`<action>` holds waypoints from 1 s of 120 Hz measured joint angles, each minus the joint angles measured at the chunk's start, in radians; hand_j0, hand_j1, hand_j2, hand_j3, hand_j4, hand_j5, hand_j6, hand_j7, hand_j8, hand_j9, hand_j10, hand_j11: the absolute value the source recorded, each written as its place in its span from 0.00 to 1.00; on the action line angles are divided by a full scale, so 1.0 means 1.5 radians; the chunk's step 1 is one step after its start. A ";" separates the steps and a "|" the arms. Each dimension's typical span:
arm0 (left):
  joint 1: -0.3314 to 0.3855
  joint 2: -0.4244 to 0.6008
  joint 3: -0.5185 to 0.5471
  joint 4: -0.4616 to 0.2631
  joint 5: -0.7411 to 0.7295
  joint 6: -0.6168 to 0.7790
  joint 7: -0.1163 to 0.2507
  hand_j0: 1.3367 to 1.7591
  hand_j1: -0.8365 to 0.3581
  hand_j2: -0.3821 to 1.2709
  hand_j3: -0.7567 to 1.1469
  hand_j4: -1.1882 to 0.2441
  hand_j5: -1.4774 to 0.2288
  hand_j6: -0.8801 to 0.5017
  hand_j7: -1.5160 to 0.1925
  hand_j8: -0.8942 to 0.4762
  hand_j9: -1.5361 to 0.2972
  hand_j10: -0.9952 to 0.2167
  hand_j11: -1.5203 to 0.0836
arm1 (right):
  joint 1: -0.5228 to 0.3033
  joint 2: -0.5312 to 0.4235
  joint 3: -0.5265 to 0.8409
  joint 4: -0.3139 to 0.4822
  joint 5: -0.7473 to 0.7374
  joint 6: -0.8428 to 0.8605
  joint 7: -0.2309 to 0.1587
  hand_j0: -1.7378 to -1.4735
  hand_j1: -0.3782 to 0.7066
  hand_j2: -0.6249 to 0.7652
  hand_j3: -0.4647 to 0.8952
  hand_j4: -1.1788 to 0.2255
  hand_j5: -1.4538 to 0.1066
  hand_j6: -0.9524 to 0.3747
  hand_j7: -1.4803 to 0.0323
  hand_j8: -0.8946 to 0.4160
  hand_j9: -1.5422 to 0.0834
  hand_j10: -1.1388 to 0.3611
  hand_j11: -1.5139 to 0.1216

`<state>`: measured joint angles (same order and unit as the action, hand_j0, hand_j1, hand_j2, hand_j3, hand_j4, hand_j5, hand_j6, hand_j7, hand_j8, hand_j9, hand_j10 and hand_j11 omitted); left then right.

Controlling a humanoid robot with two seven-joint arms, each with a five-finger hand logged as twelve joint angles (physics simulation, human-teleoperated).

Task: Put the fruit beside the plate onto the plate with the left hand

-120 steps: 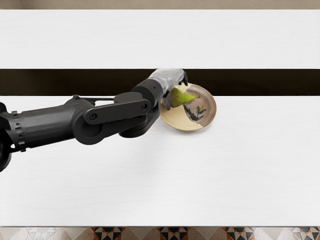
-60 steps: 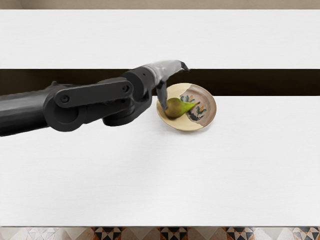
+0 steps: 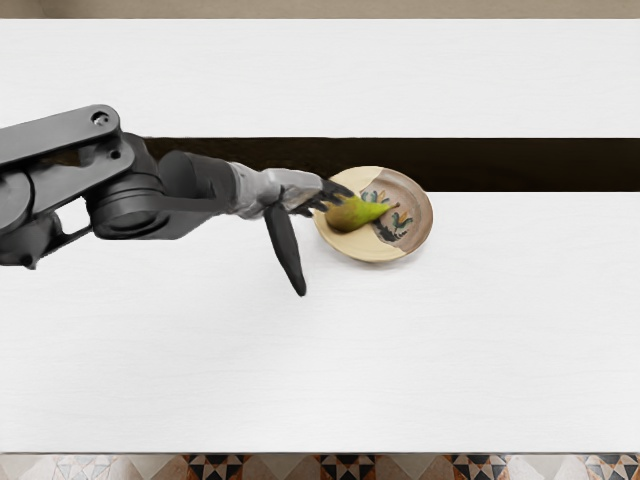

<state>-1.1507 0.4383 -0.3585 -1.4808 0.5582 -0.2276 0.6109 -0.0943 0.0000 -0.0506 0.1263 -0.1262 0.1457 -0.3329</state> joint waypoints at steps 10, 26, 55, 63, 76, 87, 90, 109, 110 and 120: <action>0.069 0.031 -0.095 -0.005 -0.022 -0.110 0.000 0.76 0.97 0.24 0.40 0.81 0.85 0.62 0.87 0.63 0.82 0.80 0.93 | 0.000 0.000 0.000 0.000 0.000 0.000 0.000 0.30 0.03 0.45 0.34 0.84 0.93 0.72 0.98 0.68 0.95 0.76 0.93; 0.084 0.095 -0.179 -0.009 -0.096 -0.215 0.000 0.76 0.97 0.23 0.40 0.81 0.85 0.62 0.87 0.64 0.82 0.80 0.93 | 0.000 0.000 0.000 0.001 0.000 0.001 0.000 0.30 0.03 0.45 0.34 0.84 0.93 0.72 0.98 0.68 0.95 0.76 0.93; 0.084 0.185 -0.209 -0.013 -0.207 -0.252 0.000 0.76 0.98 0.23 0.40 0.82 0.85 0.62 0.87 0.64 0.83 0.81 0.93 | 0.000 0.000 0.000 0.002 -0.001 0.001 0.000 0.30 0.03 0.45 0.34 0.84 0.93 0.72 0.98 0.68 0.95 0.76 0.93; 0.085 0.209 -0.210 -0.014 -0.230 -0.254 0.000 0.76 0.98 0.23 0.40 0.82 0.85 0.62 0.88 0.64 0.83 0.81 0.94 | 0.000 0.000 0.000 0.002 -0.001 0.001 0.000 0.30 0.03 0.45 0.34 0.84 0.93 0.72 0.98 0.68 0.95 0.76 0.93; 0.085 0.229 -0.211 -0.014 -0.259 -0.255 0.000 0.76 0.98 0.23 0.40 0.82 0.85 0.63 0.88 0.64 0.83 0.81 0.94 | 0.001 0.000 0.000 0.002 -0.001 0.001 0.000 0.30 0.03 0.45 0.34 0.84 0.93 0.72 0.98 0.68 0.95 0.76 0.93; 0.089 0.229 -0.211 -0.014 -0.273 -0.255 0.000 0.76 0.98 0.23 0.40 0.82 0.85 0.63 0.88 0.64 0.83 0.81 0.94 | 0.001 0.000 0.000 0.001 -0.001 0.001 0.000 0.30 0.03 0.45 0.34 0.84 0.93 0.72 0.98 0.68 0.95 0.76 0.93; 0.089 0.229 -0.211 -0.014 -0.275 -0.255 0.000 0.76 0.98 0.23 0.40 0.82 0.85 0.63 0.88 0.64 0.83 0.81 0.94 | 0.001 0.000 0.000 0.001 -0.001 0.001 0.000 0.30 0.03 0.45 0.34 0.84 0.93 0.72 0.98 0.68 0.95 0.76 0.93; 0.089 0.229 -0.211 -0.013 -0.281 -0.256 0.000 0.76 0.98 0.23 0.40 0.82 0.85 0.63 0.88 0.64 0.83 0.81 0.94 | 0.001 0.000 0.000 0.001 -0.001 0.000 0.000 0.30 0.03 0.45 0.34 0.84 0.93 0.72 0.98 0.68 0.95 0.76 0.93; 0.089 0.229 -0.211 -0.013 -0.281 -0.256 0.000 0.76 0.98 0.23 0.40 0.82 0.85 0.63 0.88 0.64 0.83 0.81 0.94 | 0.001 0.000 0.000 0.001 -0.001 0.000 0.000 0.30 0.03 0.45 0.34 0.84 0.93 0.72 0.98 0.68 0.95 0.76 0.93; 0.089 0.229 -0.211 -0.013 -0.282 -0.256 0.000 0.76 0.98 0.23 0.40 0.82 0.85 0.63 0.88 0.64 0.83 0.81 0.94 | 0.001 0.000 0.000 0.001 -0.001 0.000 0.000 0.30 0.03 0.45 0.34 0.84 0.93 0.72 0.98 0.68 0.95 0.76 0.93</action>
<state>-1.0170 0.7823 -0.6749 -1.5005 0.1349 -0.6111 0.6109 -0.0934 0.0000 -0.0506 0.1274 -0.1272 0.1459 -0.3329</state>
